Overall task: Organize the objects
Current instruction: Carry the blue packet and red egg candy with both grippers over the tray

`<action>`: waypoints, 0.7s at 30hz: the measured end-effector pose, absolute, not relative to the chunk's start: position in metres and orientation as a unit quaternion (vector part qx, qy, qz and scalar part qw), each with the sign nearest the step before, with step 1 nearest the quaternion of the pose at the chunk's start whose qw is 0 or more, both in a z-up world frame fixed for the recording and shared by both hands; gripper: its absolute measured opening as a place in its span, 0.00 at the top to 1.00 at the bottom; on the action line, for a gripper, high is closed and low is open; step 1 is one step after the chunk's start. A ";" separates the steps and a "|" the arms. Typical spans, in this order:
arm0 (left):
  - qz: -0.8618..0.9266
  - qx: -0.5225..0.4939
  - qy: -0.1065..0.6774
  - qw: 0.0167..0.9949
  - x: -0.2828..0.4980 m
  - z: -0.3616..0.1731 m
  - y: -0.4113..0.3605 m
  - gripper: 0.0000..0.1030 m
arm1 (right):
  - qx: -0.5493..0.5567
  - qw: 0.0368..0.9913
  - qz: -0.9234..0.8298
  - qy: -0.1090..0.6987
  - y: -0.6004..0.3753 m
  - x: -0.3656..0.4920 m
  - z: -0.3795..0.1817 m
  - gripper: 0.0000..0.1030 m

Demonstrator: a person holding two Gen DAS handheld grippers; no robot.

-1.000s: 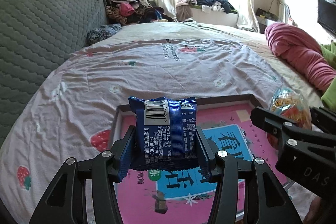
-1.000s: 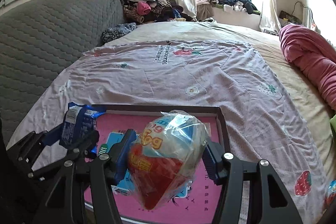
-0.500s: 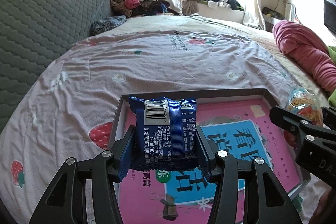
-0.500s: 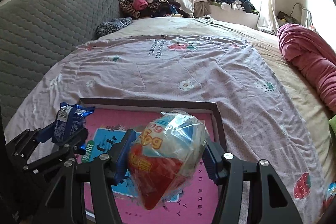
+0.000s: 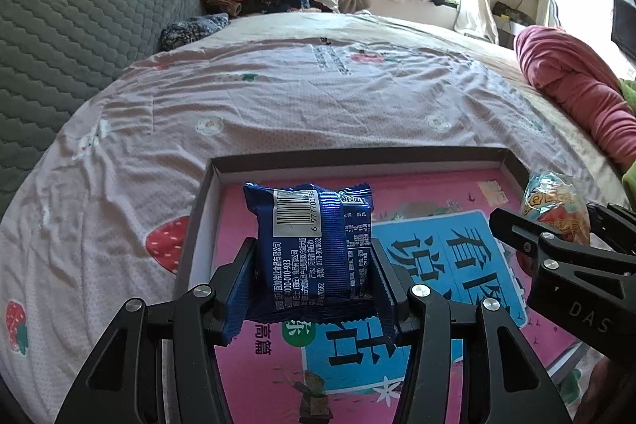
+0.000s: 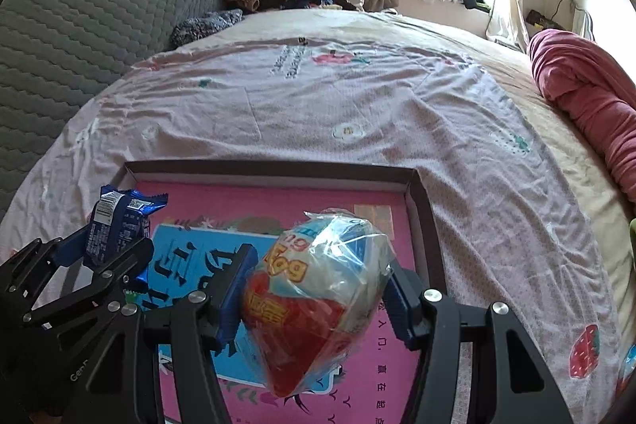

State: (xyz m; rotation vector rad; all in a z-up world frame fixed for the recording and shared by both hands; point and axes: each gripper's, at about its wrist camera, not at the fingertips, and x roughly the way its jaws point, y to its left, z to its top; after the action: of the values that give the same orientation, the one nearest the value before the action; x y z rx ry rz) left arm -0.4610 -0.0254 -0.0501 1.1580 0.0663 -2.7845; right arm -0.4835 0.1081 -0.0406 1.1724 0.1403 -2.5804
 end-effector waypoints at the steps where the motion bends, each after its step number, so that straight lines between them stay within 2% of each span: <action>1: -0.920 0.386 0.021 0.062 -0.462 -0.052 -0.025 0.47 | 0.413 0.151 -0.897 0.051 0.107 -0.484 -0.043 0.42; 21: -0.903 0.424 0.001 0.063 -0.472 -0.073 -0.020 0.46 | 0.458 0.145 -0.874 0.079 0.099 -0.492 -0.070 0.42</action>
State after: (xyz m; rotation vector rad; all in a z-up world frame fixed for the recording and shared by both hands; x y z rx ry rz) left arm -0.4719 -0.0196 -0.0729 1.2808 0.0033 -2.7296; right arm -0.4921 0.0992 -0.0701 1.3189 0.2262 -2.5168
